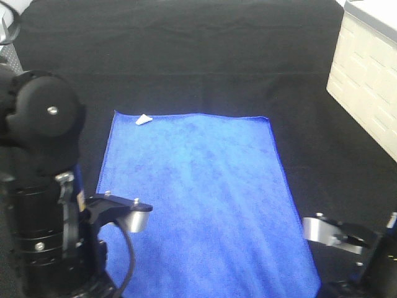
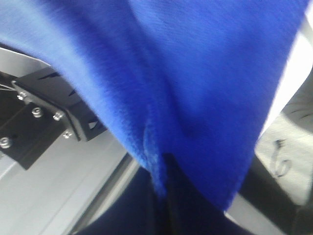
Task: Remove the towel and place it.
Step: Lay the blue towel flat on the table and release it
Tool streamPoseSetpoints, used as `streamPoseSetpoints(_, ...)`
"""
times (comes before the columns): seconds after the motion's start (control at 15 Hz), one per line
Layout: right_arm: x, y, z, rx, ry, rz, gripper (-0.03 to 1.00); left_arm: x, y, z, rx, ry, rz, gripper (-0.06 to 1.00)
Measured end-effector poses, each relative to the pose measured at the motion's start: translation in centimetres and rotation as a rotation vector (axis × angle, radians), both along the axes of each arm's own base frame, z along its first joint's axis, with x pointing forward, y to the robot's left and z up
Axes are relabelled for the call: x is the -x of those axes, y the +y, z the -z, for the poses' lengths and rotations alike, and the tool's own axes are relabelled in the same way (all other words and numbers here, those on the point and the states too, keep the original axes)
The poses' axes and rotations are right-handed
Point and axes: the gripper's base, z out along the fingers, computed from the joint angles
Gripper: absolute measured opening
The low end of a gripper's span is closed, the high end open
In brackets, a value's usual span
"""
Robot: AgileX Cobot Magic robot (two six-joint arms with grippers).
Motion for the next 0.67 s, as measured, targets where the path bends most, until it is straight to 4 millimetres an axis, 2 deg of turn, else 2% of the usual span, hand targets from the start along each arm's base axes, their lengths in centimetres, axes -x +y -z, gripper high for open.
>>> streamPoseSetpoints(0.27,-0.3,3.2,1.0,0.011,0.004,-0.124,0.01,-0.2,-1.3,0.8,0.039,0.04,0.012,0.0)
streamPoseSetpoints(0.47,0.5,4.7,2.0,0.027,0.006,-0.186,0.01,1.2,-2.8,1.8,0.036,0.063,0.072,0.0)
streamPoseSetpoints(0.67,0.8,5.2,2.3,0.034,-0.015,-0.206,0.01,1.4,-3.2,2.9,0.011,0.082,0.06,0.0)
